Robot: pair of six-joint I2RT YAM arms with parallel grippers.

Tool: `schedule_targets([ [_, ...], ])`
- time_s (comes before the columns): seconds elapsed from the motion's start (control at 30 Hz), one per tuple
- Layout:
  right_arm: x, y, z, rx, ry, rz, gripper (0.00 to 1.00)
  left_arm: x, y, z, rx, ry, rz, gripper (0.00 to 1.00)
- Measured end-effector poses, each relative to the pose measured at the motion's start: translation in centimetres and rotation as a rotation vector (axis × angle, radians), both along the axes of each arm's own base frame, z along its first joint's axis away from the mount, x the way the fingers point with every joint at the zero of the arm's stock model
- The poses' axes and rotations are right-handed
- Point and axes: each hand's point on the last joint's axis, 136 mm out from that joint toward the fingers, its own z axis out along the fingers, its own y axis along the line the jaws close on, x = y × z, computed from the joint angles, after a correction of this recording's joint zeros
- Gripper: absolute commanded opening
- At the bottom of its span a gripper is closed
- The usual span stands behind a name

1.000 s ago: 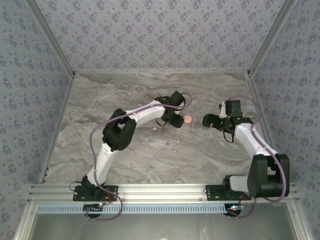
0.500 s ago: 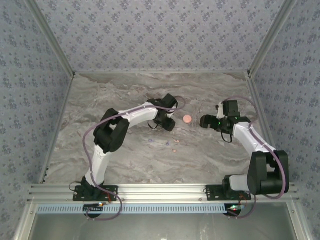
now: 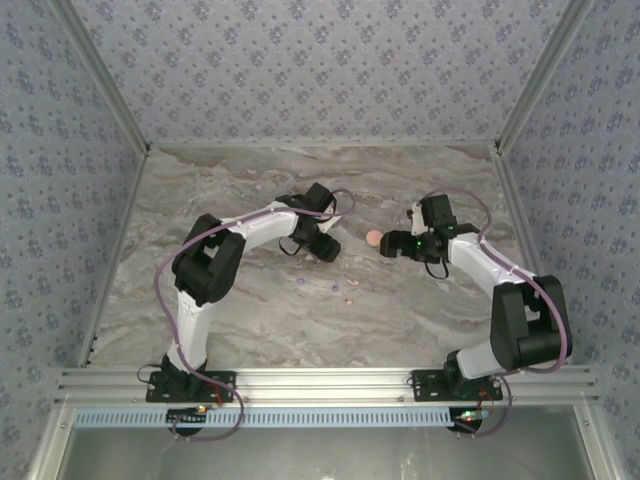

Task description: Insert the wireless bluetooth earbuds into the charging case

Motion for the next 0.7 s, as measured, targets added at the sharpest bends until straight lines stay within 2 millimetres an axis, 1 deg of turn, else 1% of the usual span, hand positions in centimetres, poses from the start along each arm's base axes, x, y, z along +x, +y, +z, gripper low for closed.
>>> schedule_targets([
  [0.07,0.2,0.9,0.2,0.003,-0.001,0.024,0.94,0.0,0.4,0.2,0.003,-0.008,0.008,0.79],
  [0.2,0.8,2.7,0.6,0.017,-0.002,0.071,0.93,-0.6,1.9,1.1,-0.004,-0.014,0.056,0.79],
  [0.27,1.2,3.8,0.9,0.023,-0.004,0.099,0.92,-1.1,2.9,2.2,-0.028,-0.023,0.095,0.75],
  [0.37,2.2,5.6,1.3,0.032,-0.007,0.144,0.87,-1.6,3.9,4.2,-0.097,-0.034,0.165,0.64],
  [0.43,2.9,7.0,1.3,0.038,-0.002,0.174,0.8,-1.8,4.4,5.1,-0.153,-0.029,0.219,0.57],
  [0.47,3.3,7.7,1.3,0.041,0.003,0.189,0.76,-2.0,4.8,5.3,-0.178,-0.022,0.247,0.56],
  [0.5,3.7,8.5,1.2,0.045,0.008,0.204,0.72,-2.1,5.1,5.2,-0.199,-0.012,0.277,0.52],
  [0.53,4.2,9.2,1.3,0.049,0.008,0.219,0.68,-2.1,5.3,5.1,-0.214,-0.001,0.307,0.48],
  [0.6,5.1,10.7,1.1,0.059,0.012,0.245,0.55,-2.5,5.6,4.3,-0.238,0.035,0.364,0.42],
  [0.7,6.0,12.5,0.5,0.065,0.029,0.283,0.41,-3.2,5.8,3.1,-0.256,0.083,0.433,0.37],
])
